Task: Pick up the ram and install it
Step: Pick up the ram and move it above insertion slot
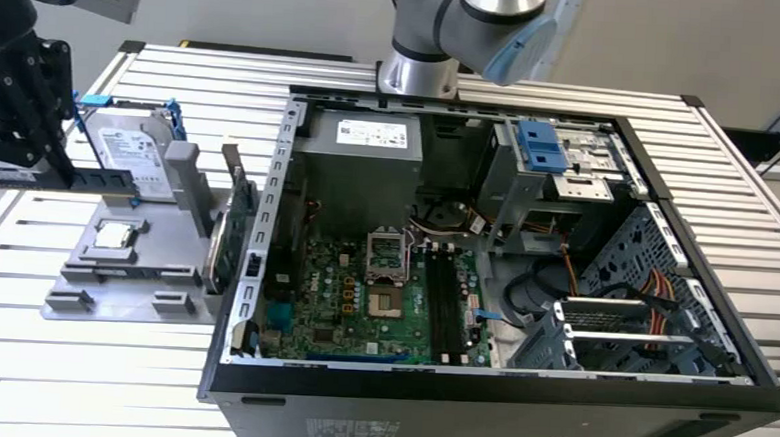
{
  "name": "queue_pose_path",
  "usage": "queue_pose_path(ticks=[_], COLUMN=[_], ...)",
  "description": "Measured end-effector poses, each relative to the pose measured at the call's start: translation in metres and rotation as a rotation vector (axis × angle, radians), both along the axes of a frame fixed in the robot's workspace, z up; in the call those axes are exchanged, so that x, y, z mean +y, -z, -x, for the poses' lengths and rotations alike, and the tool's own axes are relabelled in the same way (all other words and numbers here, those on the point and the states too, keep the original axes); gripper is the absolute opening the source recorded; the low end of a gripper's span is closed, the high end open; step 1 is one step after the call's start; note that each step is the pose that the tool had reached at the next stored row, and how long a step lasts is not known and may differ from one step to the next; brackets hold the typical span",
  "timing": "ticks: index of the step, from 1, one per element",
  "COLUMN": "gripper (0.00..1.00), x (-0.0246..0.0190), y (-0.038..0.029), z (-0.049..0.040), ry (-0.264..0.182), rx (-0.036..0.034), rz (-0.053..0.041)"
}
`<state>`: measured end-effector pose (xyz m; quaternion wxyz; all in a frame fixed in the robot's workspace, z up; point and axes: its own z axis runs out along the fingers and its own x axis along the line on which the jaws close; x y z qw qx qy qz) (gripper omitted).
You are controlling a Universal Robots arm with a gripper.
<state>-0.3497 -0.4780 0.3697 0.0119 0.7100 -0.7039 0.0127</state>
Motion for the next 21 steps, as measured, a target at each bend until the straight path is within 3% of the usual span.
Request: queue_pose_path(ticks=[13,21], gripper=[0.00,0.00], x=[0.0061,0.0070], y=[0.0000,0.0000], z=[-0.0111,-0.0212], ry=[-0.013,-0.018], rx=[0.0000,0.0000], rz=[0.0000,0.0000])
